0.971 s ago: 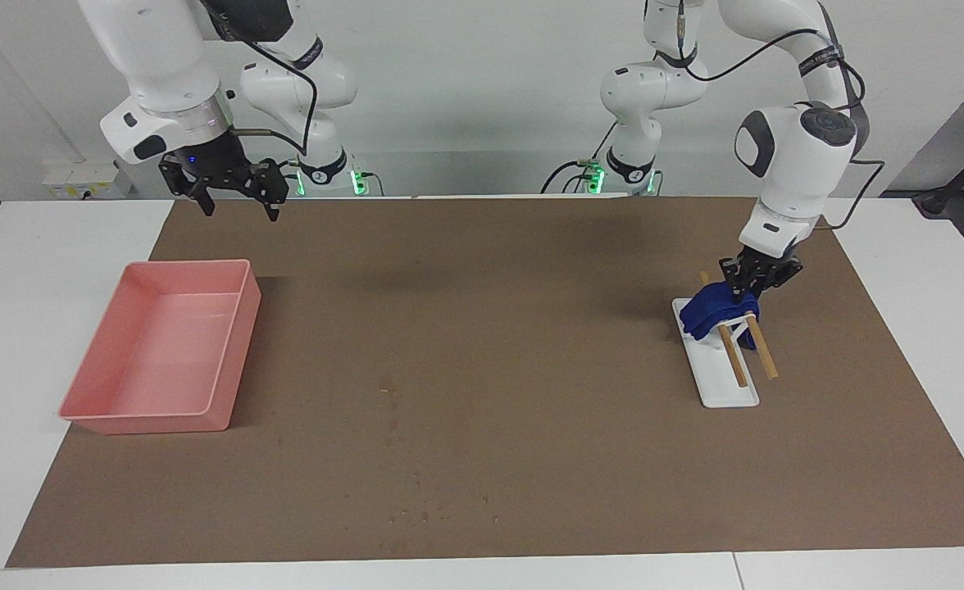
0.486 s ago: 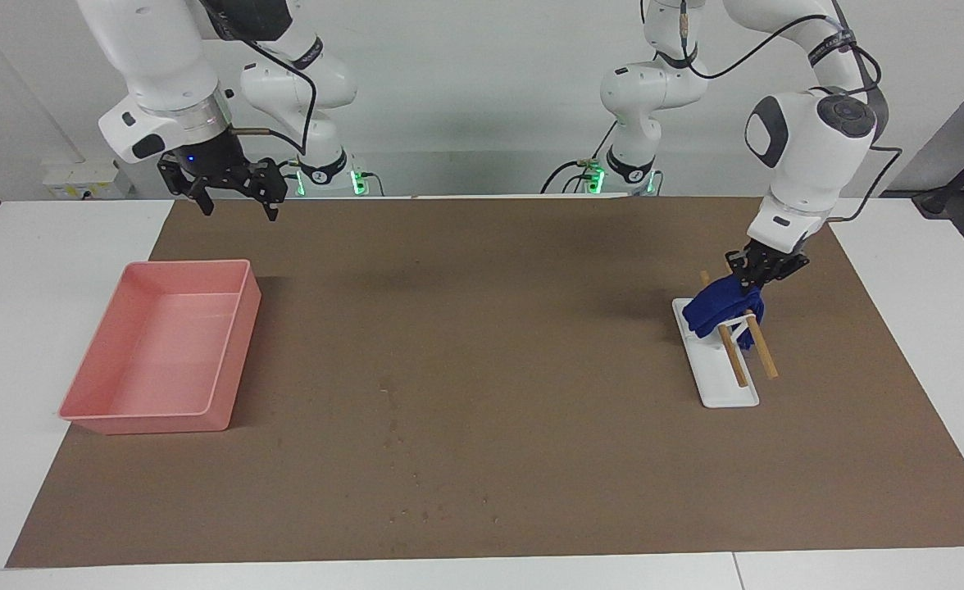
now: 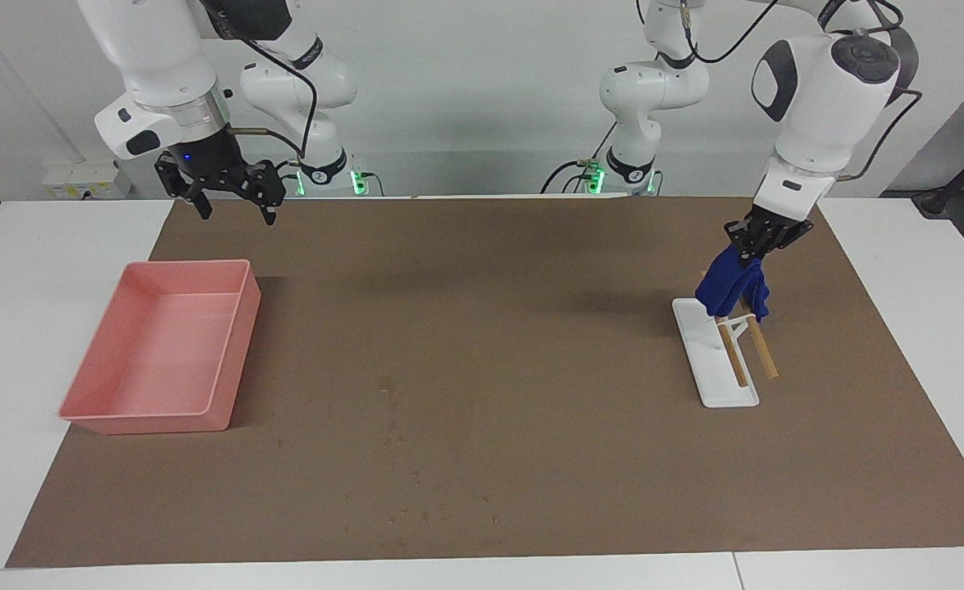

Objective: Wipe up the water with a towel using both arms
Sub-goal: 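Lift the cloth with the left gripper while the right gripper approaches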

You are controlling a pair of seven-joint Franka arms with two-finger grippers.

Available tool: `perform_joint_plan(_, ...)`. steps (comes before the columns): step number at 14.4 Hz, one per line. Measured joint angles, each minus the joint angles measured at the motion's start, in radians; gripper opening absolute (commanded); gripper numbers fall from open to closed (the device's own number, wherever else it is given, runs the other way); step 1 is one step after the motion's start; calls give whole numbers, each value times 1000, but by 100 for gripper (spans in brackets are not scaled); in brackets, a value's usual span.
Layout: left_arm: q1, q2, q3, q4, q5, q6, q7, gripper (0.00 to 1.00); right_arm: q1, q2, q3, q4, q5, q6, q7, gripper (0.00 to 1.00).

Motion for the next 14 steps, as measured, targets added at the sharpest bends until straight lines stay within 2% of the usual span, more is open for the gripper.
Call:
perform_joint_plan(4, -112, -2, -7, 44, -41, -35, -428, 0, 5, 0, 5, -7, 119, 24, 318, 94)
perform_joint_plan(8, -209, -2, -20, 92, -70, -32, -853, 0, 39, 9, 8, -14, 268, 88, 775, 94)
perform_joint_plan(14, -351, 0, -41, 140, -87, 95, -1549, 0, 111, 62, 8, -22, 444, 243, 1224, 94)
